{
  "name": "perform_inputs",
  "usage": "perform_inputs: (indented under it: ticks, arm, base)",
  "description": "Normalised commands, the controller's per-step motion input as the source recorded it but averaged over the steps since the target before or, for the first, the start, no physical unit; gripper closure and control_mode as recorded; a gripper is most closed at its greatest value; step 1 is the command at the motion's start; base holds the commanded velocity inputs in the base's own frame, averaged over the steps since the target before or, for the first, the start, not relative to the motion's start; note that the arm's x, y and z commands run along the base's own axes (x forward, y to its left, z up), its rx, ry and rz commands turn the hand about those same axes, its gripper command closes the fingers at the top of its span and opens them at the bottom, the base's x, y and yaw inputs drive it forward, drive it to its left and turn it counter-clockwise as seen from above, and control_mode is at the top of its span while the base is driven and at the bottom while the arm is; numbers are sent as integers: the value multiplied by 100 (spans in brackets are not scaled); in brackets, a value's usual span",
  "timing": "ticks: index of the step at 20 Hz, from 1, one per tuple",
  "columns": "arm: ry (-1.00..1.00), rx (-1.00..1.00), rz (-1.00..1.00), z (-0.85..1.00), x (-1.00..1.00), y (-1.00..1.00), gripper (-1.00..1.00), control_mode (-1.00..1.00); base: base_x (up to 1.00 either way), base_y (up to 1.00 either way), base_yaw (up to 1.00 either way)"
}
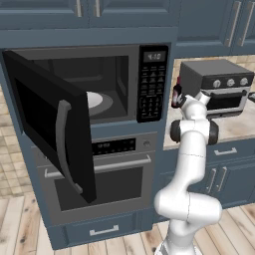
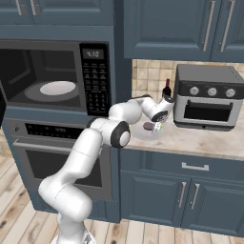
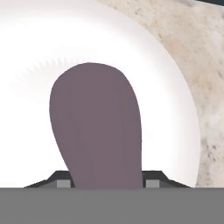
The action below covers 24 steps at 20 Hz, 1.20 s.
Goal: Pick the eggplant from the counter and place it in the microwave. Then turn on the microwave.
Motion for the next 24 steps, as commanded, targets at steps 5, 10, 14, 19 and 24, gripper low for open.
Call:
perform_inputs:
  ticks: [5,10,14,19,24]
  arm:
    - [-1,0,0,-2,0,2,100,-100]
    - [-1,2,-2,17,-1,0,100,-100]
    - [-3,1,-5,47,-6,0,100,-100]
    - [-2,0,-5,49,-20,0,100,-100]
    - [-4,0,-3,26,-34,0,100,-100]
  base:
    - [0,0,0]
    - [0,0,0]
    - [0,0,0]
    - [0,0,0]
    - [0,0,0]
